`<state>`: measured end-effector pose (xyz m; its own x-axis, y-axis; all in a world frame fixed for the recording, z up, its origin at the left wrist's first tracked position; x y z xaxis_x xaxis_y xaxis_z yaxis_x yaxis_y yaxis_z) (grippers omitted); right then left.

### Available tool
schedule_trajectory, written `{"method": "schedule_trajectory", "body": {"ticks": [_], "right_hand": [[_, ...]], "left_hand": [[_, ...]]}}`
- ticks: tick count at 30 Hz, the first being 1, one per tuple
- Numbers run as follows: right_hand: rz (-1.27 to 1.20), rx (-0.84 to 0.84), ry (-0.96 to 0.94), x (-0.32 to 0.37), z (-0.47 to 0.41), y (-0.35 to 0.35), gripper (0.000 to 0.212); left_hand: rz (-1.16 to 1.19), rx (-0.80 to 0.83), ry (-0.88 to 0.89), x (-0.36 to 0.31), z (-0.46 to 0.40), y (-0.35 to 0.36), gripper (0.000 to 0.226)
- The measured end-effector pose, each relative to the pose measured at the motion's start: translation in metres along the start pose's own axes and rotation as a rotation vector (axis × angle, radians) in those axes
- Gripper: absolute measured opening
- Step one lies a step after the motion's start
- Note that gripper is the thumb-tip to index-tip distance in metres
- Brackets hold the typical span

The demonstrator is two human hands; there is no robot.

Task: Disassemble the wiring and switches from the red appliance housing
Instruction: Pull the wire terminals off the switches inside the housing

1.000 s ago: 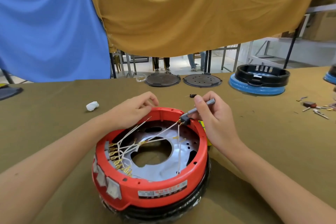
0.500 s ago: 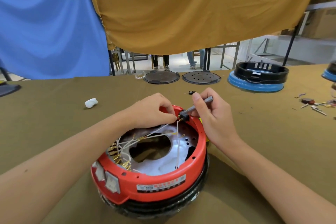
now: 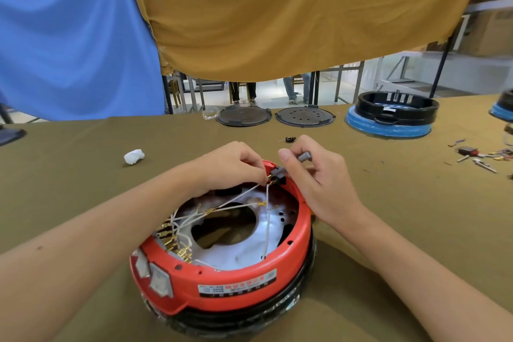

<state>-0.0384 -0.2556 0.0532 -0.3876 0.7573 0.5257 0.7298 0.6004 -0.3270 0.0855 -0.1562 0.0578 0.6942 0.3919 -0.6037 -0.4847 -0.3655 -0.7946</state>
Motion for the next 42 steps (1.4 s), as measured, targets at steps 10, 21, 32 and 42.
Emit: {"method": "schedule_trajectory", "body": {"ticks": [10,21,32,42], "right_hand": [[0.063,0.071,-0.08,0.004,-0.003,0.001,0.032],[0.047,0.152,-0.017,-0.004,-0.006,0.0,0.021],[0.089,0.124,-0.032,0.0,-0.004,-0.001,0.017],[0.092,0.093,-0.025,0.001,-0.003,-0.001,0.022]], "left_hand": [[-0.035,0.239,0.03,-0.001,-0.009,-0.004,0.008],[-0.076,0.194,0.142,0.002,-0.021,-0.008,0.01],[0.011,0.117,0.141,0.003,-0.018,-0.007,0.01],[0.036,0.145,0.105,0.009,-0.022,-0.004,0.007]]}}
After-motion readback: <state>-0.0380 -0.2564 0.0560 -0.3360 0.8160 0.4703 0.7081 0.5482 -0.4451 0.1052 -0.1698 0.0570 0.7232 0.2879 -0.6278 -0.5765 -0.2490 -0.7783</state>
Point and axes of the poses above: each hand's wrist, its own z-axis away from the middle knuckle, its own y-axis out of the palm, x = y × z, the point moved 6 cm from there along -z, towards the middle knuckle, and after that the axes turned 2 degrees about -x, right-handed, at the moved point
